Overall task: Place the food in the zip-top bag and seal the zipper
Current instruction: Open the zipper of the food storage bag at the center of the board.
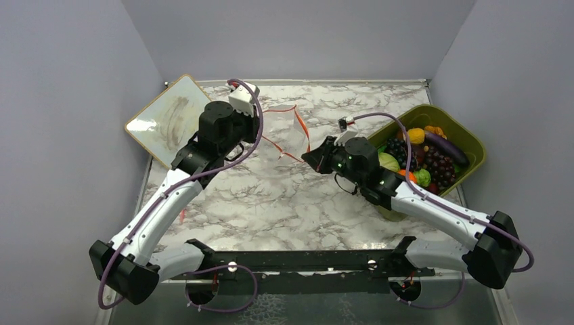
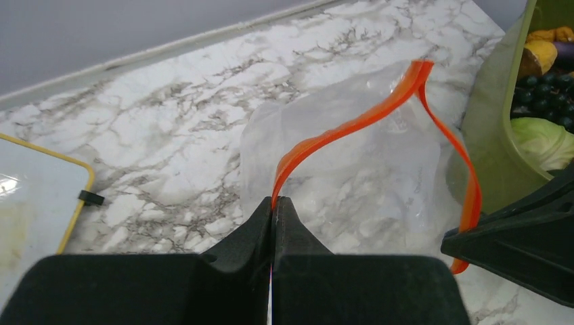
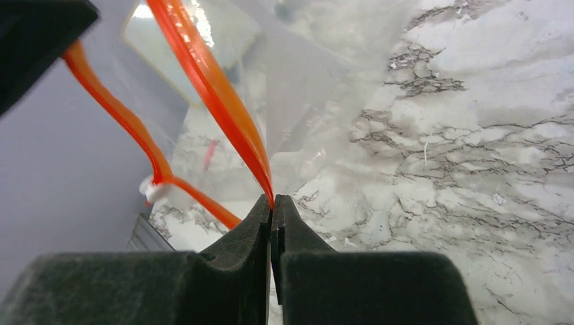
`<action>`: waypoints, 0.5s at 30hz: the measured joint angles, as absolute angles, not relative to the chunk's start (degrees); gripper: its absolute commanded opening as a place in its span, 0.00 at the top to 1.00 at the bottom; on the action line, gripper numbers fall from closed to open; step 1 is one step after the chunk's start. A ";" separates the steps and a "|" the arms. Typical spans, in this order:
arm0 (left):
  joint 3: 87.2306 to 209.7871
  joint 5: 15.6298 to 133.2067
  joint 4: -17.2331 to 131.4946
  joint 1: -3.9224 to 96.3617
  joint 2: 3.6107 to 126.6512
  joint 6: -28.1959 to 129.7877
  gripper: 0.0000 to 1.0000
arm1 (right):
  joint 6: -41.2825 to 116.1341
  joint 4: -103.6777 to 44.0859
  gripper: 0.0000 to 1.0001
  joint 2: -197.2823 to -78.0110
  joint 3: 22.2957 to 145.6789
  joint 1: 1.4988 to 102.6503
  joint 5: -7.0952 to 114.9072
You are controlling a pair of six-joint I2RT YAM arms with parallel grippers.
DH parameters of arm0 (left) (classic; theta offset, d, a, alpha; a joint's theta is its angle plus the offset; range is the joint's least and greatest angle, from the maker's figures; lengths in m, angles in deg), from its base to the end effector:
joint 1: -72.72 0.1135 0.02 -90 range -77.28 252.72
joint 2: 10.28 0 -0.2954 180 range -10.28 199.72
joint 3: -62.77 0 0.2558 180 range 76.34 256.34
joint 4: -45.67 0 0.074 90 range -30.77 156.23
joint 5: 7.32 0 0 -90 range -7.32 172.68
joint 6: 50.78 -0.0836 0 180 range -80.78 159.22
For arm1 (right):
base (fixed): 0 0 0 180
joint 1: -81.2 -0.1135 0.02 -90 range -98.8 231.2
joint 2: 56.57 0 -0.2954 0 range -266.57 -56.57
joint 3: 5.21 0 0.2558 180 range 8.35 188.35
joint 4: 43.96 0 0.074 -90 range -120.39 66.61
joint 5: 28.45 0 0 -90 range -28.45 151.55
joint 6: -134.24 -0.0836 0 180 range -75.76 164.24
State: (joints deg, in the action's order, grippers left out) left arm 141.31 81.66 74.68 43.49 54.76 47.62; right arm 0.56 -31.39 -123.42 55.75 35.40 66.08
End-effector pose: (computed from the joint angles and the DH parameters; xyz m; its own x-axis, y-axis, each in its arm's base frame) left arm 0.2575 -0.1458 0.3989 -0.3044 0.0029 -0.9526 0.4637 0.8740 -0.1455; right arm 0.2192 0.2159 0.3090 -0.6172 0.3529 -0.7033 -0.3266 0.6982 0.6370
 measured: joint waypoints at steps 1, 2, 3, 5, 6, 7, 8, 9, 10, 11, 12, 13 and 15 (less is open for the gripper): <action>141.99 82.89 74.76 43.20 54.28 46.88 1.00 | 0.54 -31.84 0.98 -123.52 55.05 35.40 66.04; 142.47 83.72 74.85 42.90 54.02 46.33 1.00 | 0.52 -32.41 0.98 -123.68 54.42 35.40 65.97; 142.97 84.85 75.00 42.33 53.75 45.59 1.00 | 0.43 -33.13 0.98 -124.03 53.89 35.40 65.91; 143.12 86.08 75.53 41.26 53.60 44.71 1.00 | 0.28 -34.23 0.98 -124.95 53.24 35.40 65.73; 142.91 86.56 75.92 40.71 53.60 44.54 1.00 | 0.03 -34.62 0.98 -125.54 52.91 35.40 65.71; 142.31 86.67 76.05 40.43 53.51 44.43 1.00 | -0.10 -34.86 0.98 -126.02 52.65 35.40 65.58; 141.35 86.58 75.94 40.36 53.34 44.43 1.00 | -0.07 -35.10 0.95 -126.48 52.36 35.40 65.36; 139.82 86.30 75.83 40.34 52.97 44.43 1.00 | 0.01 -35.21 0.89 -126.91 52.12 35.40 64.99; 138.01 85.66 75.79 40.34 52.62 44.45 1.00 | 0.38 -35.15 0.82 -127.44 52.06 35.40 64.64; 136.30 84.94 75.79 40.36 52.49 44.63 1.00 | 0.89 -35.01 0.74 -127.92 52.10 35.40 64.33; 135.39 84.42 75.86 40.36 52.49 44.74 1.00 | 1.43 -34.45 0.68 -128.31 52.27 35.40 64.12; 133.94 83.52 76.01 40.34 52.71 45.00 1.00 | 2.22 -33.42 0.62 -128.62 52.71 35.40 63.81; 133.24 82.56 76.21 40.36 52.84 45.48 1.00 | 4.17 -30.49 0.53 -129.01 54.55 35.40 63.33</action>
State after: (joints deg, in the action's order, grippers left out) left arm 133.24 82.56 76.21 40.36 52.84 45.48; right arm 4.17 -30.49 -129.01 54.55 35.40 63.33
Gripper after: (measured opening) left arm 0.015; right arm 0.355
